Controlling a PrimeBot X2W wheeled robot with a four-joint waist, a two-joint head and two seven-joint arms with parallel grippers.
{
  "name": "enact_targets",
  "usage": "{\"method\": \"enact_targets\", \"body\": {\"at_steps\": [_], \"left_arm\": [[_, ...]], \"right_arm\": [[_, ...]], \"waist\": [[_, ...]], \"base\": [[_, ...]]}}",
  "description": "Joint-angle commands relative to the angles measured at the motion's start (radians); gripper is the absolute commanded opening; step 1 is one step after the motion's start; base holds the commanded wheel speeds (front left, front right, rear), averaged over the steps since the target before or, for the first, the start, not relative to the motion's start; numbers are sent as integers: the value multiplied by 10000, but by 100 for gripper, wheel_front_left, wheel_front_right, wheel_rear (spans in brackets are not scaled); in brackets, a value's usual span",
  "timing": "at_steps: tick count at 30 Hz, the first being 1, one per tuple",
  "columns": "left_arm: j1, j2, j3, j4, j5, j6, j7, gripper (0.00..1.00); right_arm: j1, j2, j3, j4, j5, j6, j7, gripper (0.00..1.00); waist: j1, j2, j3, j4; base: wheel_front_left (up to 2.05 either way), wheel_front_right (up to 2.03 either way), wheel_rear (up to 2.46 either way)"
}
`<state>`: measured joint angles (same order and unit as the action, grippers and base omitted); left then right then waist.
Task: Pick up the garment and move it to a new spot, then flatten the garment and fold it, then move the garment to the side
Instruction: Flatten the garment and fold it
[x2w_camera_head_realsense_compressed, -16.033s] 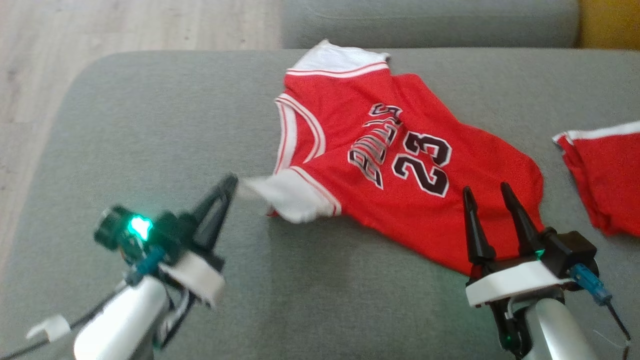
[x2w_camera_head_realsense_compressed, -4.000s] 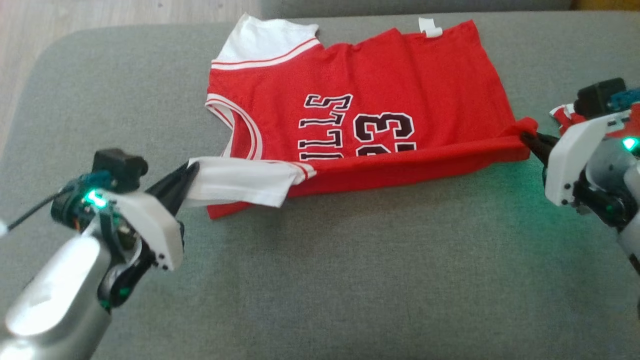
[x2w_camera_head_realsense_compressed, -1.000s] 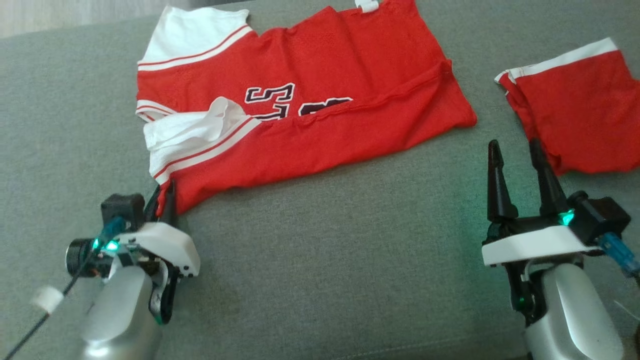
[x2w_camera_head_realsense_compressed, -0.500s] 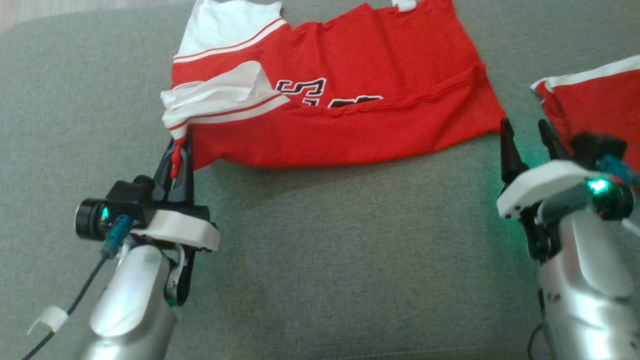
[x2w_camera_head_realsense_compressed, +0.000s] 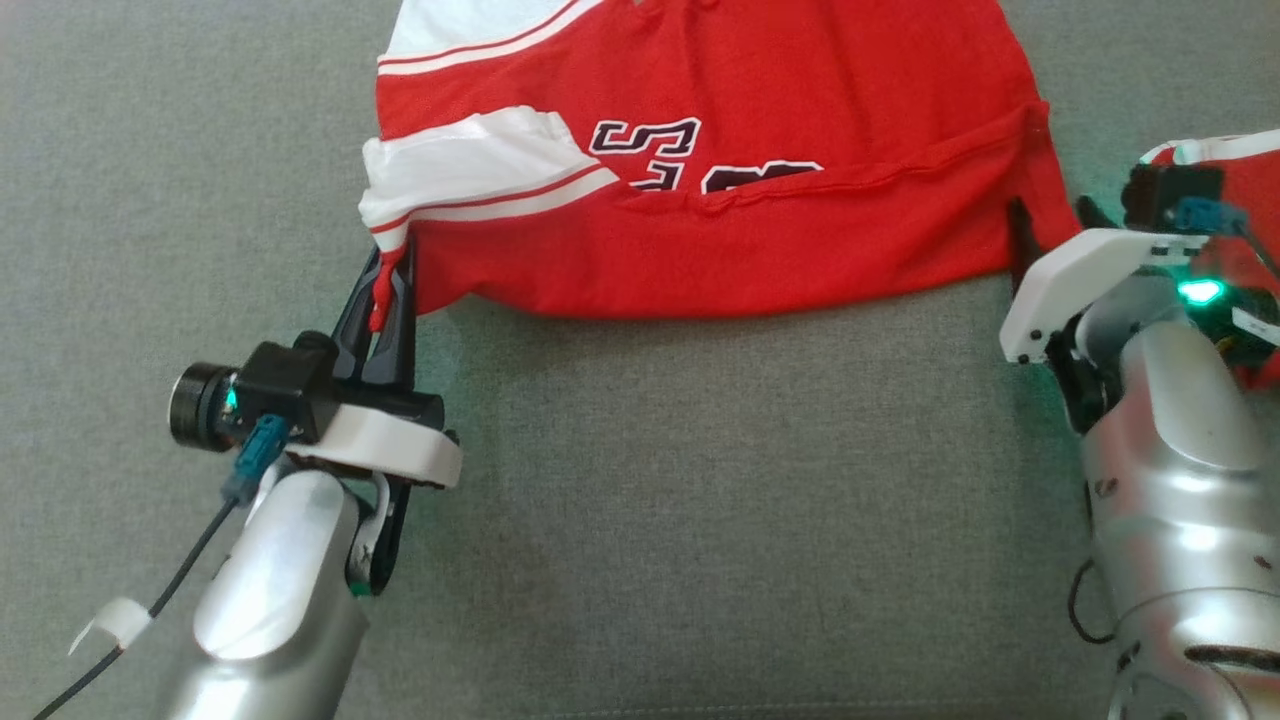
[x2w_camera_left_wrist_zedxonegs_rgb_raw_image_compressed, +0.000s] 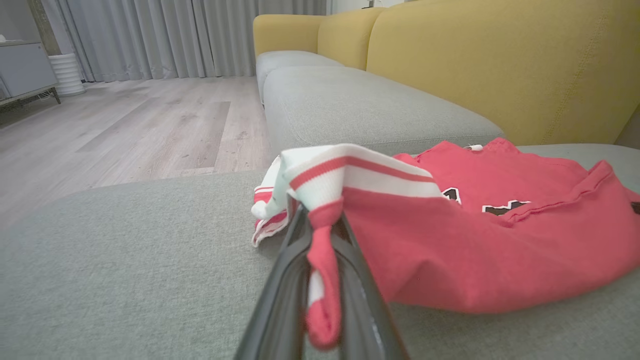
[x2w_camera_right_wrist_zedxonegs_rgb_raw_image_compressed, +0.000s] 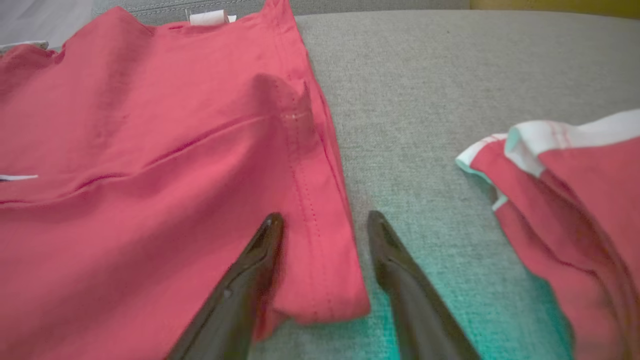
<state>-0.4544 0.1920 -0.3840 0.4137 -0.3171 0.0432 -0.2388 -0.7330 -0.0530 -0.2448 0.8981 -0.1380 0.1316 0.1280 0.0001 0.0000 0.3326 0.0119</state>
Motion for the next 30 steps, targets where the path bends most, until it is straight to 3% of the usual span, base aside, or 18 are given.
{"method": "enact_targets", "body": {"at_steps": [1, 16, 30], "left_arm": [[-365, 270, 368, -218, 1, 34, -18, 0], [1001, 1087, 502, 603, -356, 100, 827, 0], [3039, 1552, 163, -383, -899, -43, 2357, 0]], "right_arm": [[101, 28, 202, 208, -45, -9, 60, 0], [1080, 28, 1033, 953, 1121, -9, -1424, 0], [3422, 28, 1541, -769, 2399, -9, -812, 0]], "waist": [[-1, 0, -84, -18], [-1, 0, -1743, -884], [-1, 0, -2927, -1228]], "base": [[0, 0, 0], [0, 0, 0], [0, 0, 0]]}}
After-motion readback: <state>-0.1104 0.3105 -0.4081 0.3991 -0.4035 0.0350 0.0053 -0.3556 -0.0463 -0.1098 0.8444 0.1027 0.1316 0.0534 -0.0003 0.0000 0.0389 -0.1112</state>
